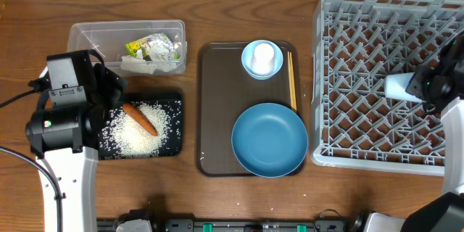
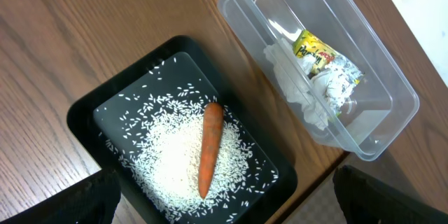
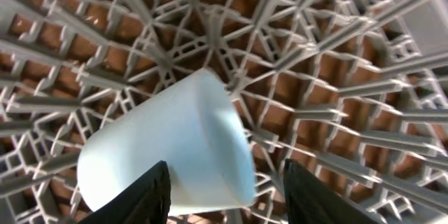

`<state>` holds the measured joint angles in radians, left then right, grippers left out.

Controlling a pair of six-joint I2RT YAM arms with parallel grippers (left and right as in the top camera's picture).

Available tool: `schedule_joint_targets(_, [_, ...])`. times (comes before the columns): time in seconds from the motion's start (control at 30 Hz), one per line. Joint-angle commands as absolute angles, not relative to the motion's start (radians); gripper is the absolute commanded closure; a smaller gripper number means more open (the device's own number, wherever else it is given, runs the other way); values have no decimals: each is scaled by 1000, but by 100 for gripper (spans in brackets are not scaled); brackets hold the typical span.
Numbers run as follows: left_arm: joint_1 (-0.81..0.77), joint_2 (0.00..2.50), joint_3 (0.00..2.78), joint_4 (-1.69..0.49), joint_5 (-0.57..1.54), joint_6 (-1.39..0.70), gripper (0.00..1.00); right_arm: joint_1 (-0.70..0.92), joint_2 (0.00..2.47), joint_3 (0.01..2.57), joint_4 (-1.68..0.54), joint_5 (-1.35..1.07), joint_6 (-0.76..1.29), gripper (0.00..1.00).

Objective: Sort waste into correct bins and load items into the dishwasher rack

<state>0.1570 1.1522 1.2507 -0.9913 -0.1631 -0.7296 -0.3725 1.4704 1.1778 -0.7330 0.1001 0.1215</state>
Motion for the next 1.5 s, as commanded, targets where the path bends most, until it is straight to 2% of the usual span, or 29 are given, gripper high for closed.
schedule_joint_targets(0.0, [163,1156,1253,-994,-165,-731,1,-381,1460,1140,-706,58,70,50])
schedule_joint_targets(0.5, [163,1156,1253,-994,-165,-731,1,-380,1446,1129,-742,-150,10,57])
schedule_joint_targets(0.57, [163,1156,1253,-994,-165,-731,1,-380,1422,1129,-761,-159,21,63])
schedule_joint_targets(0.67, [163,1156,1253,-994,-165,-731,1,-380,1377,1129,-780,-159,46,82])
schedule_joint_targets(0.9, [163,1156,1253,-994,-165,-731,1,-380,1290,1129,-803,-158,67,99])
schedule_joint_targets(0.97, [163,1156,1253,-994,-165,-731,1,-380,1289,1129,-808,-158,67,98])
schedule_joint_targets(1.07, [163,1156,1253,-994,-165,-731,1,-380,1300,1129,-817,-130,78,67])
schedule_joint_targets(1.1, [163,1156,1253,-994,-165,-731,1,-380,1308,1129,-818,-111,78,61])
schedule_joint_targets(1.17, [163,1156,1253,-994,-165,-731,1,-380,1323,1129,-818,-85,82,55])
schedule_joint_targets(1.3, [163,1156,1253,-994,-165,-731,1,-380,1385,1129,-811,-82,81,56])
schedule_joint_targets(1.47, [163,1156,1253,-994,-165,-731,1,-380,1482,1129,-810,-82,81,66])
